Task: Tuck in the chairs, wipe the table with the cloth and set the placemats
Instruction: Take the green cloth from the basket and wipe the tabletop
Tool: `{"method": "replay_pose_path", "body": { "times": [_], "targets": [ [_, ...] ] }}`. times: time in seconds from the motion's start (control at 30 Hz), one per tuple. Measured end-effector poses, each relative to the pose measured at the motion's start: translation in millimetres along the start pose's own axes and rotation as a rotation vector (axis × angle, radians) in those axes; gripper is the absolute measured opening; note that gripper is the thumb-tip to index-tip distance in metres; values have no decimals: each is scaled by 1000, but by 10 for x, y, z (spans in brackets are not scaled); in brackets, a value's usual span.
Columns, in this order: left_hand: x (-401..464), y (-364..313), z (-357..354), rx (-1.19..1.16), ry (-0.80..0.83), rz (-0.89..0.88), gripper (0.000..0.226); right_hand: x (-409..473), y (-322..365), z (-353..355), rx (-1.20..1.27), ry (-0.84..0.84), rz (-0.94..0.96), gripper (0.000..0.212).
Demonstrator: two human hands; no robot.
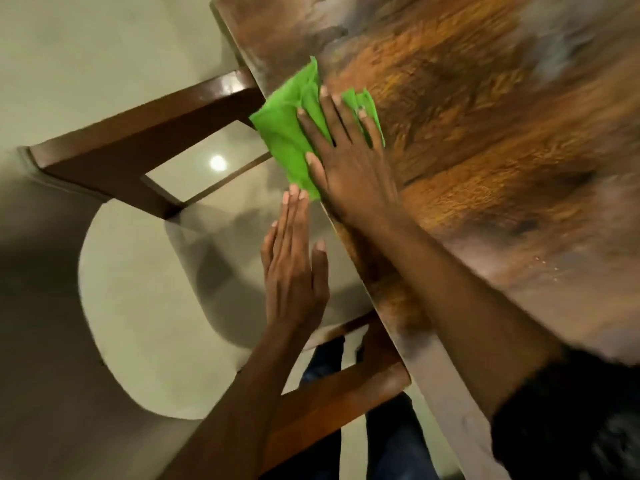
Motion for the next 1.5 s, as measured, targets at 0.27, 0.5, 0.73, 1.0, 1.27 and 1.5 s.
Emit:
{"method": "replay_pose_path", "body": {
  "times": [0.27,0.5,0.73,1.0,1.27,1.5],
  "targets": [
    [540,-705,-217,18,115,-291,56,-2564,-256,-198,68,205,-278,72],
    [949,-833,-800,347,411,-643,60,-2148,94,-335,294,-78,-865,67],
    [951,-772,-783,335,446,-673,56,-1972,-245,-326,218,-202,-1125,70],
    [886,-852,-800,443,497,-658,60,-2195,-1064,-131,143,-331,-1155,78],
    [882,-883,-835,433,453,-673,58,-2265,101,-422,232,-79,-1145,83],
    [867,-840,-867,406,455,-685,58,-2482,-647,-360,193,-145,-1116,83]
  ]
}}
Point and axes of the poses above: each hand's wrist, its own x-axis towards the middle knuckle, its own z-axis out of the back of the hand, y = z × x, the point moved 4 cm from there along x, towards the middle knuckle, and after that the axes turned 10 degrees about y, right-handed, at the moved point
